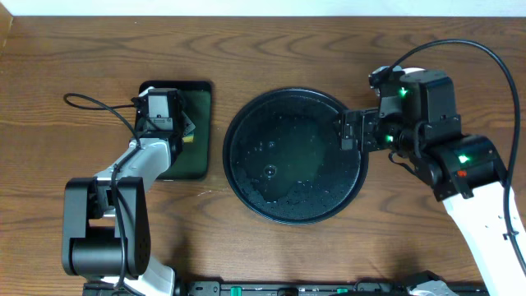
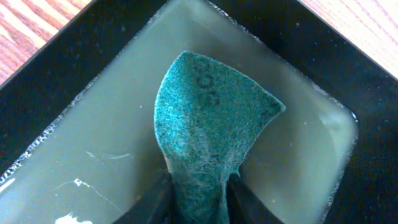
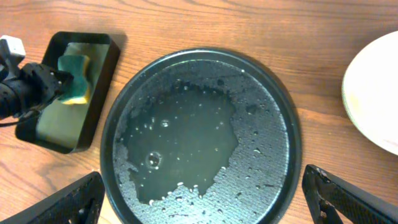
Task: Clean dirty plates on tray and stack at the side
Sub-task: 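Release the pink plate and withdraw the right gripper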
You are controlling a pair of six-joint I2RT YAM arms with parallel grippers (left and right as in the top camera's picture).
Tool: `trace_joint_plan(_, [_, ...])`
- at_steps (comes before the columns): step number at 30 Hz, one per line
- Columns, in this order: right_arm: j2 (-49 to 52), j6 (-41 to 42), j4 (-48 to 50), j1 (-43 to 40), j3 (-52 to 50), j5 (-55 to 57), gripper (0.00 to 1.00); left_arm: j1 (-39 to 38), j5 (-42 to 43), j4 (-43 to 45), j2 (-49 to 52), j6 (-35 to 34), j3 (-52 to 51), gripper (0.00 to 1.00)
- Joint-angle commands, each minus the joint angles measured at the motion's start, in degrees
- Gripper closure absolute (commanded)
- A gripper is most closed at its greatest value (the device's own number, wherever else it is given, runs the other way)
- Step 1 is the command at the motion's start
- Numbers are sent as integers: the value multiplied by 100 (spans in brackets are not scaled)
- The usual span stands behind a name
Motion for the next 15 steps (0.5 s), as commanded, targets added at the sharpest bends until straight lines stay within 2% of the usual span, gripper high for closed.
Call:
trace_joint_plan(1, [-273,2,-66,79,39,131,1,35,-94,9,-166,81,-9,68])
trace_joint_plan(3, [-444,2,-74,76,39,136,1,35,-94,-61,-326,79,-9,67])
trace_joint_plan(8, [-988,-55,-151,79,39,221,1,35,-94,-516,-1156,76,-9,51])
trace_joint_plan(15, [-1838,-61,-1189,79,37,782,1,35,-46,-2033,-3132,74,-9,33])
